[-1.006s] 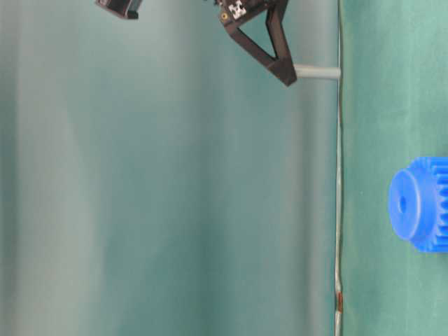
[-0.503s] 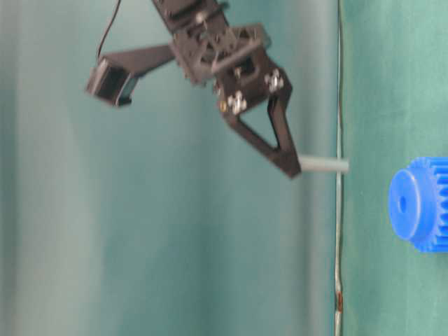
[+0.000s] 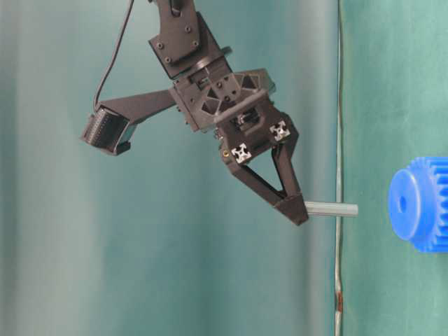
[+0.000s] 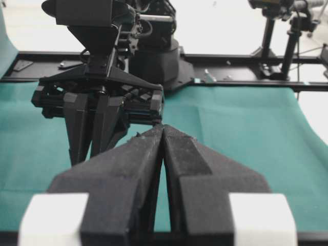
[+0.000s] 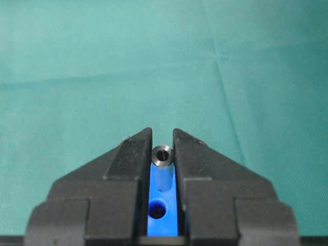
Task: Insert the shaft placed at a random location into the center hole of the medium gear at another random location.
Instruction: 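Lift the shaft and carry it left over the blue gear, then align the held shaft above the gear's center hole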
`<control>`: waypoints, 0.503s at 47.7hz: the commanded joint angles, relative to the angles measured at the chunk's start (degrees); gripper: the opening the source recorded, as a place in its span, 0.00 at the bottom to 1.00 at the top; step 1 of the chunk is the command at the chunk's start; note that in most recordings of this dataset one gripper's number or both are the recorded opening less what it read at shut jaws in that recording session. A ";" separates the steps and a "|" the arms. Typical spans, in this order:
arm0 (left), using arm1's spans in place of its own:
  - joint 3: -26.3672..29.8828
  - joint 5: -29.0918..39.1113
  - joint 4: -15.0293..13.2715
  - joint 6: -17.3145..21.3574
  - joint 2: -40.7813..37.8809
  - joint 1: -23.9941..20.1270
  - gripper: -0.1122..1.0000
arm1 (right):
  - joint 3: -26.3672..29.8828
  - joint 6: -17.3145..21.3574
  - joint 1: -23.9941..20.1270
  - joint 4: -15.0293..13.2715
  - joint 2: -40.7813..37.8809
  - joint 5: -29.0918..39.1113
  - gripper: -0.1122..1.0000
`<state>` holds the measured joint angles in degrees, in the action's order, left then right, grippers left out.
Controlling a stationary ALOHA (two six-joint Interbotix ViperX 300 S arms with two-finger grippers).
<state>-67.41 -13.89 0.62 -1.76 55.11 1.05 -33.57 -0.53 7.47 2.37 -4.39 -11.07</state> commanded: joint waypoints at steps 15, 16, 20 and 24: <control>1.41 -0.26 0.09 -0.18 -0.53 0.18 0.10 | 1.49 -0.26 -0.09 0.62 -2.37 -1.67 0.21; 1.41 -0.26 0.09 -0.18 -0.53 0.18 0.10 | 1.49 -0.26 -0.09 0.70 -2.64 -1.76 0.21; 1.41 -0.26 0.09 -0.18 -0.44 0.18 0.10 | 1.49 -0.26 -0.09 0.97 -3.52 -2.37 0.21; 1.41 -0.26 0.09 -0.18 -0.53 0.18 0.10 | 1.41 -0.26 -0.09 1.14 -4.39 -2.64 0.21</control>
<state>-67.41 -13.89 0.62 -1.85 55.11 1.05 -33.49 -0.53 7.47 3.08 -9.05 -12.48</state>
